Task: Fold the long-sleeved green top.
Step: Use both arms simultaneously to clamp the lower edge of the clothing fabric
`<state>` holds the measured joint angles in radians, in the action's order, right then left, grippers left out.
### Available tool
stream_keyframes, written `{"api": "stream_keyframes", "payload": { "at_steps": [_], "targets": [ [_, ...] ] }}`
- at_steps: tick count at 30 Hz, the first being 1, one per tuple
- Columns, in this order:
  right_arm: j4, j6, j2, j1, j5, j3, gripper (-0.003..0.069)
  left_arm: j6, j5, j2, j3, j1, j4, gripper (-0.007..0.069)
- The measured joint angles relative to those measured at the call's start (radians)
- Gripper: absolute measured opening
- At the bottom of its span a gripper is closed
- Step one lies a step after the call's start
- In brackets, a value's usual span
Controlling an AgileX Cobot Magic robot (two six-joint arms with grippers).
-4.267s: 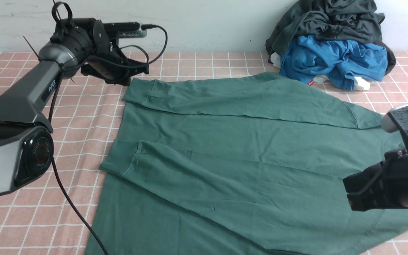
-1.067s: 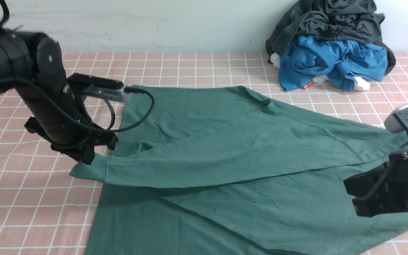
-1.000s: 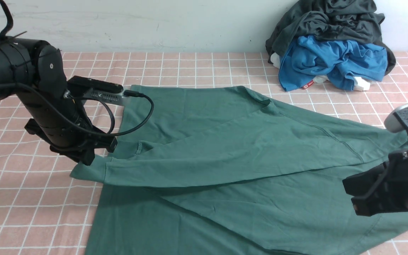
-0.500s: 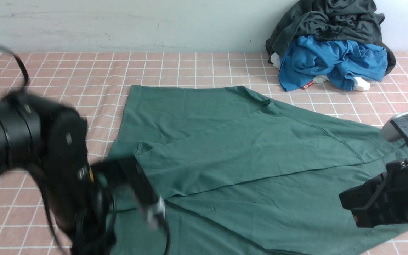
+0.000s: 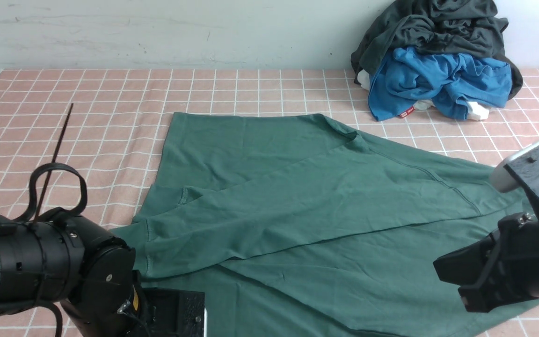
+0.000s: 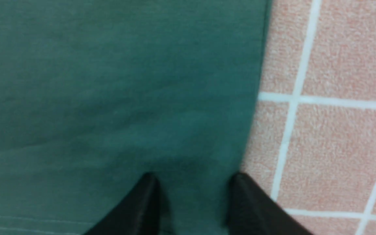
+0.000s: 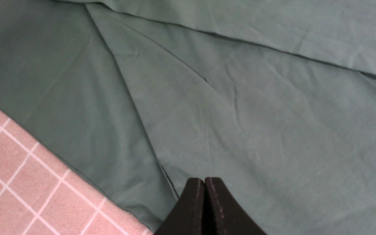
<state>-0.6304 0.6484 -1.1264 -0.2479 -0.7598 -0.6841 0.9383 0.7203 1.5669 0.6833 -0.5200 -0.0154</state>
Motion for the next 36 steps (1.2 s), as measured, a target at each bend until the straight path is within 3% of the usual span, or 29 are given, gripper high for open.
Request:
{"api": "stream_keyframes", "payload": {
  "at_steps": [6,8,14,21,25,27,33,35,36],
  "targets": [
    [-0.019,0.036,0.0,0.0,0.0,0.0,-0.001,-0.054,0.009,0.011,0.013,-0.005,0.0,0.0047],
    [-0.02,0.047,0.0,0.0,0.0,0.0,-0.001,-0.106,0.017,0.002,0.016,-0.01,-0.002,0.0016],
    [-0.023,0.093,0.0,0.0,0.0,0.0,-0.001,-0.192,0.095,-0.109,0.04,-0.011,-0.031,0.0006],
    [0.005,0.363,0.042,0.0,-0.025,0.0,-0.001,-0.385,0.205,-0.24,0.044,-0.011,-0.091,0.0006],
    [0.081,0.411,0.033,0.0,-0.055,0.0,0.001,-0.466,0.226,-0.255,0.04,-0.001,-0.097,0.0006],
    [0.179,0.414,0.012,-0.001,-0.078,0.0,0.005,-0.485,0.221,-0.255,0.03,0.009,-0.094,0.0006],
    [0.605,0.335,-0.141,-0.001,-0.104,0.0,0.0323,-0.498,0.192,-0.255,0.004,0.032,-0.049,0.0006],
    [0.654,0.335,-0.167,-0.001,-0.101,0.0,0.0365,-0.498,0.191,-0.255,0.004,0.032,-0.043,0.0006],
    [0.713,0.336,-0.207,-0.001,-0.091,0.0,0.0419,-0.497,0.19,-0.255,0.004,0.032,-0.036,0.0006]
  ]
}}
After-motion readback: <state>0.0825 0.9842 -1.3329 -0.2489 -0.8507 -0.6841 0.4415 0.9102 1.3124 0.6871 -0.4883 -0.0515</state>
